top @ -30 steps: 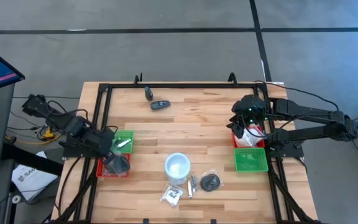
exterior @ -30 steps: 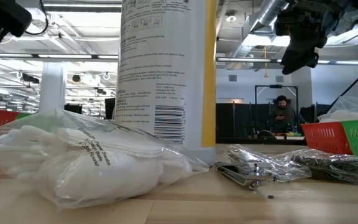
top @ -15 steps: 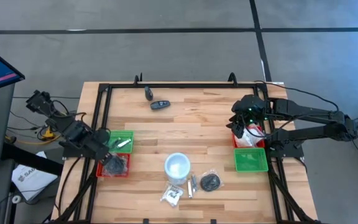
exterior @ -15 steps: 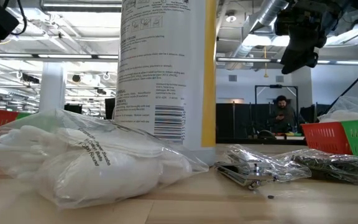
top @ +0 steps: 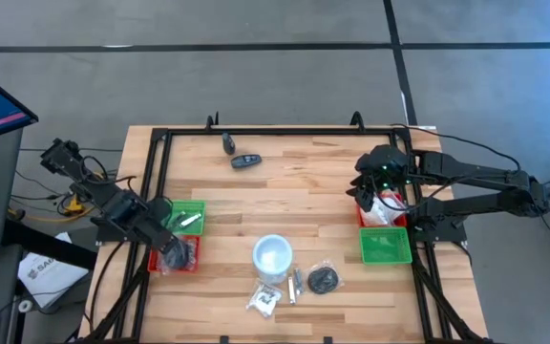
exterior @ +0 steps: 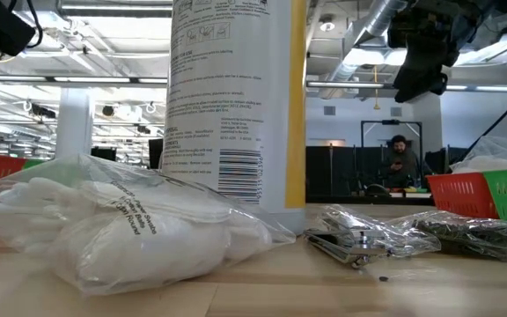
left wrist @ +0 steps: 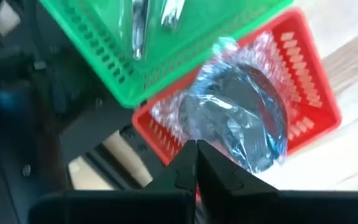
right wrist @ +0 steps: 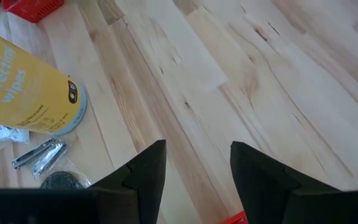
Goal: Pick & Place Travel size toiletries
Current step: Put the black hairbrush into the left red bin, then put the silver nail cutter into the left green bin
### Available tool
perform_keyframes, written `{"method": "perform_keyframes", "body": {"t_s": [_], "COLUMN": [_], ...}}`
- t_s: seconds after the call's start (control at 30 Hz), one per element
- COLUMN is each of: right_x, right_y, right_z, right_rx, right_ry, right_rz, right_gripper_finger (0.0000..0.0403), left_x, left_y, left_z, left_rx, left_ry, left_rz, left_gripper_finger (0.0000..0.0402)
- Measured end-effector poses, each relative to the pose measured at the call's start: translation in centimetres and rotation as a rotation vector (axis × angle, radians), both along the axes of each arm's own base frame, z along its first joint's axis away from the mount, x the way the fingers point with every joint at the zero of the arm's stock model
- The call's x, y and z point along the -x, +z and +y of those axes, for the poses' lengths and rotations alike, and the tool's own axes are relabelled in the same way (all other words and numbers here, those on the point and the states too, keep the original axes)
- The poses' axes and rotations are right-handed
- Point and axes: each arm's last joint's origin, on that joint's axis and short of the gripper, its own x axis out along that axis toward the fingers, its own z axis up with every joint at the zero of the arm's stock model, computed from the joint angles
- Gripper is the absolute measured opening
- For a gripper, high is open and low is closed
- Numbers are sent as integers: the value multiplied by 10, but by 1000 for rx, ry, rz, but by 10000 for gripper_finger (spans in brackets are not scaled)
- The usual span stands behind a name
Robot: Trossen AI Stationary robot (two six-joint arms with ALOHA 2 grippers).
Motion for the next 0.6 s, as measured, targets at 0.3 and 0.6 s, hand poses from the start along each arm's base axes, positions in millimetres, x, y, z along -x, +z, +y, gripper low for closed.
{"method": "perform_keyframes", "body": {"t_s": [0.3, 0.6], "right_x": [0, 0], "right_y": [0, 0], "right_z": [0, 0], "right_rx": [0, -1], "right_ry": [0, 1], "right_rz": [-2, -2], "right_gripper_finger": [168, 167], "left_x": [-1, 1], "left_y": [0, 0], "left_z": [1, 4], "left_rx": [-39, -88], "left_ry": [-9, -23], "left_rz": [-19, -21], "left_gripper_finger": [15, 88]}}
